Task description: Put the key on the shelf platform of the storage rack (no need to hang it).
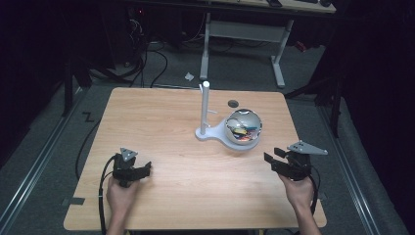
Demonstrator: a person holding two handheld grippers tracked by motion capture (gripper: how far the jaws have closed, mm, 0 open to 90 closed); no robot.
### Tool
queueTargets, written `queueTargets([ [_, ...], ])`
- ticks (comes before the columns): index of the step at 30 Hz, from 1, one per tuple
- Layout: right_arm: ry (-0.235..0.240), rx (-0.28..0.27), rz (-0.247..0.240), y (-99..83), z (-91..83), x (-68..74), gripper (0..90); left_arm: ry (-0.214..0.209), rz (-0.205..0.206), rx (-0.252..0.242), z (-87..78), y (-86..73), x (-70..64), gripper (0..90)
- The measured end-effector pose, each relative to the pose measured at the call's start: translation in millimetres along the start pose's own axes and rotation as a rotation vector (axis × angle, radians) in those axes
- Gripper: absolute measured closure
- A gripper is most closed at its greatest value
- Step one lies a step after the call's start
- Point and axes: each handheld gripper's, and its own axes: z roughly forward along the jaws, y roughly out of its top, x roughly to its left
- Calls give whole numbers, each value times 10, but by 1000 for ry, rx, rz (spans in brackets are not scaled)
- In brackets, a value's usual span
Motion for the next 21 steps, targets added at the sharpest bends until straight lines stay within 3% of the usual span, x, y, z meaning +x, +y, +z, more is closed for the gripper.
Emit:
queueTargets([
  [18,-1,47,18,-206,364,32,506,0,1,0,0,0,0,228],
  [21,-18,73,10,-270,448,32,500,0,1,0,0,0,0,228],
])
